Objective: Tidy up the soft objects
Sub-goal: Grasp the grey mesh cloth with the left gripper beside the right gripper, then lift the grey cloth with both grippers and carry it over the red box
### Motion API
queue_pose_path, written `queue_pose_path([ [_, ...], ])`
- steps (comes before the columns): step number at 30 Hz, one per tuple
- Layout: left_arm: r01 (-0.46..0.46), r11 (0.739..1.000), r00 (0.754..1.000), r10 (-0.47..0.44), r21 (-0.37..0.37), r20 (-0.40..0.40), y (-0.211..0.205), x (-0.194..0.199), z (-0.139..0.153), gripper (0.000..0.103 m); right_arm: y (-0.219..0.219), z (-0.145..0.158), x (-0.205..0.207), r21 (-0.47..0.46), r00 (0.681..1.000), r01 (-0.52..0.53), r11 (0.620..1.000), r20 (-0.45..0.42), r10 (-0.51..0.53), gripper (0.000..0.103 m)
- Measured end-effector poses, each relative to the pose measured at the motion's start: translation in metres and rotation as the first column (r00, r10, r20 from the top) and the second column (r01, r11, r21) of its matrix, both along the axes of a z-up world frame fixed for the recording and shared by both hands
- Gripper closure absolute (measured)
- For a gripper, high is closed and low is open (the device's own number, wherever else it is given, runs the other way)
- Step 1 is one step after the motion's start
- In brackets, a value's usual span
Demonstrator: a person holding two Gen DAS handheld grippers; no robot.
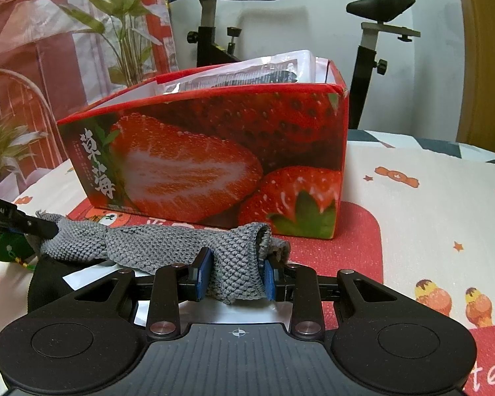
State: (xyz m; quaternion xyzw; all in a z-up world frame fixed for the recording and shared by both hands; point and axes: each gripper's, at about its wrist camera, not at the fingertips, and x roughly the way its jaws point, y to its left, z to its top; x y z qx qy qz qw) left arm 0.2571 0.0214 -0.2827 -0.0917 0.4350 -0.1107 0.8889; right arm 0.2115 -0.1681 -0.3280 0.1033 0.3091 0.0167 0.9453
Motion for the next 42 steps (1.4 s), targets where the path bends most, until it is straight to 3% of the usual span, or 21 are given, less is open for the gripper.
queue_pose_path([
  [13,0.019,0.999,0.999,-0.020,0.026,0.030,-0.003,-0.004,0.000,0.085,-0.007,0.009,0.004,0.058,0.998,0.025,0.998,-0.062,-0.022,0.080],
  [22,0.026,1.000,1.000,-0.026,0.013,0.007,-0.001,-0.001,-0.009,0.085,-0.011,0.008,0.005,0.096,0.996,0.033,0.995,-0.084,-0.025,0.080],
  [24,0.029,0.999,0.999,-0.029,0.017,0.016,-0.002,-0.002,-0.010,0.088,-0.011,0.010,0.006,0.090,0.996,0.028,0.996,-0.083,-0.020,0.084],
  [32,0.031,1.000,0.989,-0.030,-0.005,0.147,0.005,-0.013,0.024,0.091,-0.003,0.056,-0.002,-0.003,0.996,-0.058,0.998,0.062,0.058,0.089],
  [42,0.038,0.998,0.942,-0.022,-0.043,0.336,0.006,-0.020,0.089,0.092,-0.010,0.121,0.002,-0.032,0.974,-0.097,0.995,0.205,0.102,0.089],
])
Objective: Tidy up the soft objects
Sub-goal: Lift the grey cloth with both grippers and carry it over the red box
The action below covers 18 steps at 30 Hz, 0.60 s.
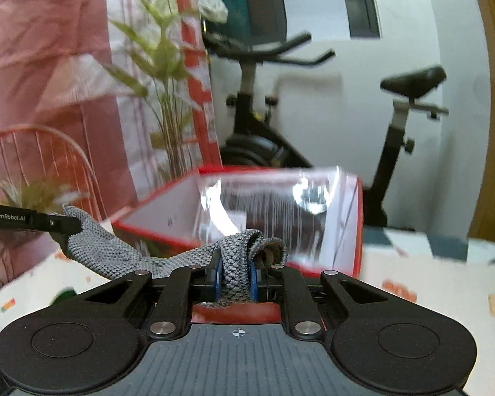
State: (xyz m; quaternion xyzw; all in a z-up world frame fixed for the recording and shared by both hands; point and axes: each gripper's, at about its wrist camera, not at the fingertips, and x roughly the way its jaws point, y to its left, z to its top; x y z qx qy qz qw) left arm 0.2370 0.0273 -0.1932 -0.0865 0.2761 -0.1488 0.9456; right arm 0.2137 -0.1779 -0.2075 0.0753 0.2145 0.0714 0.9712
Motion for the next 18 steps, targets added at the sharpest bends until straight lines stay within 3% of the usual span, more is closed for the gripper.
queue_pose_path([
  [4,0.016,1.000,0.998,-0.016,-0.011,0.066,-0.008,0.007,0.024,0.092,-0.007,0.022,0.013,-0.020,0.999,0.020,1.000,0.043,-0.019,0.089],
  [8,0.040,0.999,0.991,-0.044,0.030,0.123,-0.025,0.026,0.039,0.092,-0.015,0.031,0.043,-0.102,0.998,0.041,0.994,0.042,-0.037,0.089],
  [12,0.041,0.998,0.987,-0.049,0.054,0.151,-0.045,0.060,0.045,0.092,-0.024,0.029,0.086,-0.156,0.997,0.071,0.985,0.003,-0.071,0.089],
  [16,0.035,0.989,0.980,-0.063,0.145,0.188,-0.072,0.089,0.040,0.092,-0.027,0.017,0.124,-0.232,0.994,0.093,0.968,-0.042,-0.105,0.089],
  [18,0.047,0.983,0.983,-0.078,0.178,0.168,-0.082,0.103,0.031,0.092,-0.024,0.008,0.138,-0.275,0.991,0.087,0.957,-0.072,-0.111,0.089],
])
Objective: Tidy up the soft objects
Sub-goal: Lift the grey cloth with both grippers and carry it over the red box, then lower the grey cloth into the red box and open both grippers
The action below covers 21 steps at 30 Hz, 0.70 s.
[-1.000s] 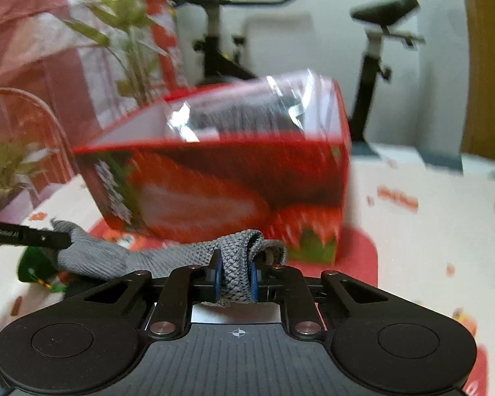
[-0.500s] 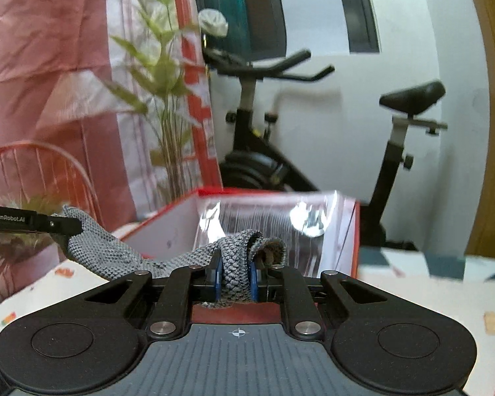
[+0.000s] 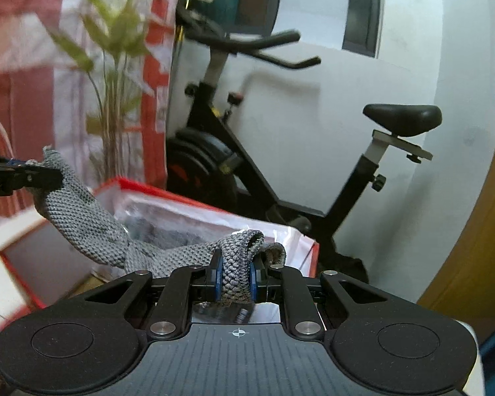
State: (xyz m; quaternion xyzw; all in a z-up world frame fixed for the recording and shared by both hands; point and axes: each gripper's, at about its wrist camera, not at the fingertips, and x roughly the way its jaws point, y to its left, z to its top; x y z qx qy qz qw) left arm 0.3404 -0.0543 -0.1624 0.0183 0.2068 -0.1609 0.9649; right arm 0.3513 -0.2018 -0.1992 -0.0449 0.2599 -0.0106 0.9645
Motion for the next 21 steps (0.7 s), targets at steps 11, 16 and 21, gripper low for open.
queue_pose_path([
  [11,0.039,0.996,0.982,-0.023,0.086,-0.187,-0.020,0.048,-0.039,0.091,0.023,-0.038,0.036,-0.118,0.989,-0.013,0.993,-0.149,-0.004,0.089],
  [16,0.049,0.994,0.972,-0.025,0.101,-0.232,-0.018,0.059,-0.048,0.091,0.026,-0.044,0.041,-0.121,0.982,-0.032,0.992,-0.188,0.009,0.089],
  [21,0.068,0.990,0.964,-0.034,0.123,-0.262,-0.021,0.062,-0.056,0.091,0.023,-0.050,0.045,-0.099,0.974,-0.033,0.995,-0.228,0.009,0.089],
])
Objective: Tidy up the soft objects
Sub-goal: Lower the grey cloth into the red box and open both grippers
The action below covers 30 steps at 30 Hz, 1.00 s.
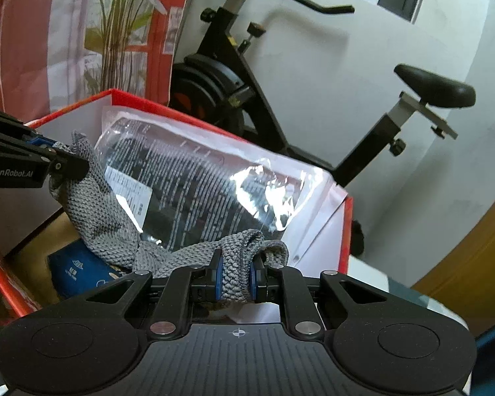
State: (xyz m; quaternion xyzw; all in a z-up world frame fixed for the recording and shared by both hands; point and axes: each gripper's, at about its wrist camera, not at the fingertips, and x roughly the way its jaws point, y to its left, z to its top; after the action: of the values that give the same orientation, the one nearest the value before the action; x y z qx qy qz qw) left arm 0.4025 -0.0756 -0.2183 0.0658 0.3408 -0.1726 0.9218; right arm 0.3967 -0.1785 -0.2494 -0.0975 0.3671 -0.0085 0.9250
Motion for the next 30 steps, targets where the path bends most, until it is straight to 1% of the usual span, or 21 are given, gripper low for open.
queue_pose_path([
  [5,0.016,1.000,1.000,-0.016,0.017,-0.025,-0.005,0.002,-0.006,0.091,0.000,-0.008,0.001,0.003,0.999,-0.002,1.000,-0.033,0.002,0.089],
  [9,0.026,0.999,0.999,-0.025,0.020,-0.023,-0.005,0.000,-0.004,0.089,-0.003,-0.005,0.000,0.005,0.999,0.021,1.000,-0.034,-0.021,0.087],
  [11,0.027,0.999,0.999,-0.026,0.023,-0.023,-0.003,0.000,-0.003,0.084,-0.005,-0.003,-0.002,-0.001,0.999,0.034,0.999,-0.030,-0.034,0.083],
  [13,0.032,0.999,0.999,-0.032,0.013,-0.025,0.000,-0.001,-0.001,0.070,-0.007,0.001,-0.006,0.009,0.999,0.042,0.999,-0.022,-0.042,0.078],
  [14,0.035,0.999,0.999,-0.035,0.003,-0.026,0.001,-0.002,0.001,0.065,-0.009,0.004,-0.009,0.023,0.999,0.046,0.999,-0.012,-0.046,0.077],
  [16,0.041,0.999,0.999,-0.041,-0.021,-0.020,0.005,-0.006,0.006,0.043,-0.013,0.011,-0.016,0.054,0.998,0.055,0.997,0.013,-0.055,0.064],
  [17,0.046,0.998,0.999,-0.046,-0.031,-0.011,0.006,-0.009,0.009,0.039,-0.014,0.016,-0.021,0.070,0.998,0.059,0.996,0.032,-0.061,0.060],
  [19,0.047,0.998,0.999,-0.047,-0.044,0.018,0.009,-0.017,0.018,0.028,-0.017,0.025,-0.030,0.101,0.995,0.065,0.993,0.063,-0.072,0.047],
  [20,0.045,0.998,0.999,-0.044,-0.049,0.030,0.010,-0.020,0.021,0.026,-0.019,0.030,-0.034,0.114,0.994,0.070,0.991,0.077,-0.080,0.044],
  [21,0.044,0.997,0.998,-0.042,-0.062,0.039,0.012,-0.023,0.026,0.021,-0.021,0.034,-0.039,0.127,0.992,0.076,0.989,0.092,-0.088,0.039],
  [22,0.044,0.996,0.998,-0.041,-0.076,0.045,0.013,-0.027,0.030,0.012,-0.022,0.038,-0.045,0.146,0.989,0.081,0.986,0.111,-0.098,0.033],
  [23,0.043,0.995,0.998,-0.038,-0.090,0.054,0.016,-0.031,0.035,0.009,-0.023,0.042,-0.051,0.165,0.986,0.085,0.983,0.128,-0.107,0.029],
  [24,0.042,0.994,0.997,-0.035,-0.102,0.064,0.019,-0.036,0.039,0.004,-0.024,0.046,-0.057,0.185,0.983,0.088,0.979,0.145,-0.116,0.020],
  [25,0.041,0.993,0.997,-0.033,-0.111,0.073,0.021,-0.042,0.042,0.003,-0.025,0.049,-0.065,0.206,0.978,0.091,0.974,0.166,-0.126,0.012],
  [28,0.042,0.991,0.995,-0.029,-0.131,0.098,0.029,-0.059,0.049,0.000,-0.025,0.055,-0.085,0.242,0.967,0.096,0.966,0.206,-0.147,0.000],
  [30,0.042,0.990,0.994,-0.029,-0.134,0.102,0.033,-0.070,0.050,0.000,-0.023,0.057,-0.098,0.258,0.962,0.098,0.961,0.222,-0.158,0.000],
])
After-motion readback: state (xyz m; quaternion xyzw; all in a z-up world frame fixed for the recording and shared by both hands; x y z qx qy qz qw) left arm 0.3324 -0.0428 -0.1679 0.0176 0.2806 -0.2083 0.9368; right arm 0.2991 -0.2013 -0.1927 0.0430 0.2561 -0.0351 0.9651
